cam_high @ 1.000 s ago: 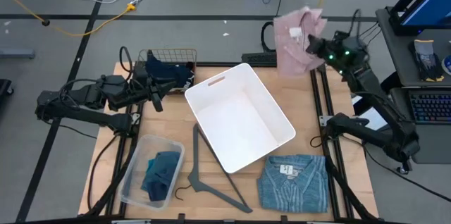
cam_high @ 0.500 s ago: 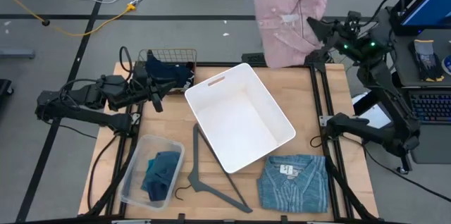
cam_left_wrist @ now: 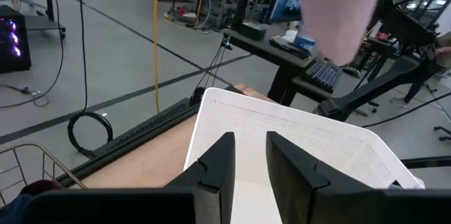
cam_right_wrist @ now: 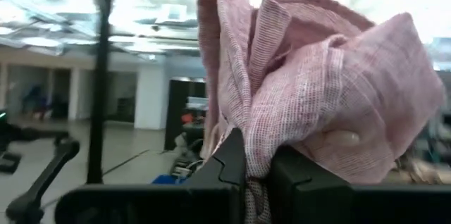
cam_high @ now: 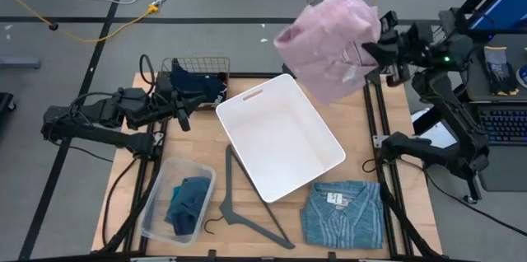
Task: Pick & Place Cloths
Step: Put the pink polo into the white bin
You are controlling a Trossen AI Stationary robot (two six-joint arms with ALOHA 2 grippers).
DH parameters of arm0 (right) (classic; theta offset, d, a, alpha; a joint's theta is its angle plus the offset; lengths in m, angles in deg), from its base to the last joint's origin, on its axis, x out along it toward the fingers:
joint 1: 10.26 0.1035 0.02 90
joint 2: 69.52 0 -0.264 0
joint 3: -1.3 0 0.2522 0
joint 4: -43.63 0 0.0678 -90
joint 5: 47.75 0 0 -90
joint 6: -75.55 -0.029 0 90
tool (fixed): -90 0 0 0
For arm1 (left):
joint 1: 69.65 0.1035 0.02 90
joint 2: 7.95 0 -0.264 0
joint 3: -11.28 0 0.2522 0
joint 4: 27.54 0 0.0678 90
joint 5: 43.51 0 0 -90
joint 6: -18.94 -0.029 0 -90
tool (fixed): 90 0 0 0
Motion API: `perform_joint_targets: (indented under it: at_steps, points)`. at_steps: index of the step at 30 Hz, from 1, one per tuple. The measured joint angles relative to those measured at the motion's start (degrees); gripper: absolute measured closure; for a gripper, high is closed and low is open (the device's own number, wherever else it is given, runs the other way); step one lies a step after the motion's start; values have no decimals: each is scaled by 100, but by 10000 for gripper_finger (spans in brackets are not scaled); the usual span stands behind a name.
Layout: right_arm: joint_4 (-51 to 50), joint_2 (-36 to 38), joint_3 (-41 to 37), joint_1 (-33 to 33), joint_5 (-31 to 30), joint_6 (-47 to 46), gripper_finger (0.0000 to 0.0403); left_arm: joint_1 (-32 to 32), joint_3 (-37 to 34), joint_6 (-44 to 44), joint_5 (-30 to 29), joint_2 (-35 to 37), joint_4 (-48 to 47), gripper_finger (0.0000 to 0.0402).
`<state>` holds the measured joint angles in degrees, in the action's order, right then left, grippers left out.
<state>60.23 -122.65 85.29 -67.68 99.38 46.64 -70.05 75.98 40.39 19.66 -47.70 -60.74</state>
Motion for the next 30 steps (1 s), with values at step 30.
perform_joint_targets:
  at_steps: [30]
  points:
    - [1513, -336, 0, 4, -193, -940, 390, 0, 0, -26, -20, 0, 0, 321]
